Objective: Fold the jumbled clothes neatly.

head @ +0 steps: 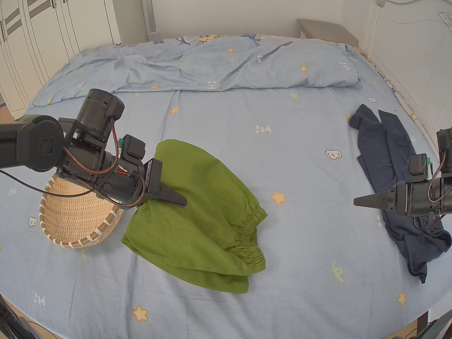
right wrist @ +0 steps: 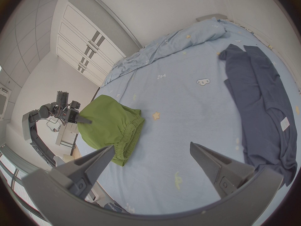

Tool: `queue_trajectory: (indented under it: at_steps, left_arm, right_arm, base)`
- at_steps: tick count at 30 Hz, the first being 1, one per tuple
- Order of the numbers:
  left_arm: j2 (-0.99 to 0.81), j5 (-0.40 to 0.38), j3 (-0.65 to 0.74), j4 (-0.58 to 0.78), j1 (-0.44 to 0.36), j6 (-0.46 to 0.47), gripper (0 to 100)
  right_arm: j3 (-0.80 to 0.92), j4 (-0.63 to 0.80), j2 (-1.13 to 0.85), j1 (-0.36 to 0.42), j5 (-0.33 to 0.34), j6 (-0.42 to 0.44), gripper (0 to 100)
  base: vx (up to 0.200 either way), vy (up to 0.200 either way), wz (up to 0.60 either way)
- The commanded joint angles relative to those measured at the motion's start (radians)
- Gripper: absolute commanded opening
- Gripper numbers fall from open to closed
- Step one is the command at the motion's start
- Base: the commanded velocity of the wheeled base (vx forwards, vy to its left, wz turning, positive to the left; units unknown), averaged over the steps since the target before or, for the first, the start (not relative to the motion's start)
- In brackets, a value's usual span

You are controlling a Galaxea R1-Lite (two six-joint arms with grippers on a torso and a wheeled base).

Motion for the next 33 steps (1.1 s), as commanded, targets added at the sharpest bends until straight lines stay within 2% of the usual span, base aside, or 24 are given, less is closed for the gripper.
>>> queue_trajectory:
  at_steps: [1,5,9,14,17,30,33]
  left_arm:
    - [0.004,0.0,0.001,0.0,-0.001,0.0,0]
    - [0.005,0.0,0.005,-0.008,-0.004,0.0,0]
    - [0.005,0.006,0.024,-0.008,-0.039,0.017,0]
    - [-0.012,0.102,0.051,0.003,-0.07,0.077,0]
    - [-0.03,0.118,0.062,0.002,-0.078,0.083,0]
    - [-0.208,0.136,0.116,-0.014,-0.07,0.146,0]
    - [-0.246,0.156,0.133,-0.054,-0.035,0.163,0]
  right_arm:
    - [0.0,0.0,0.001,0.001,0.0,0.0,100]
    - [0.0,0.0,-0.001,0.001,0.0,0.0,100]
    - [0.0,0.0,-0.001,0.0,-0.001,0.0,100]
    - [0.0,0.0,-0.001,0.0,-0.001,0.0,100]
    - [0.0,0.0,0.001,0.001,-0.001,0.0,100]
    - [0.002,-0.001,0.002,0.001,-0.003,0.0,100]
    - [0.002,-0.001,0.002,0.001,-0.003,0.0,100]
  base:
    - [0.0,0.2,0.0]
    - [0.0,0.2,0.0]
    - [0.0,0.0,0.0]
    - [0.0,0.0,0.0]
    - [0.0,0.0,0.0]
    - [0.0,0.0,0.0]
    - [0.0,0.0,0.0]
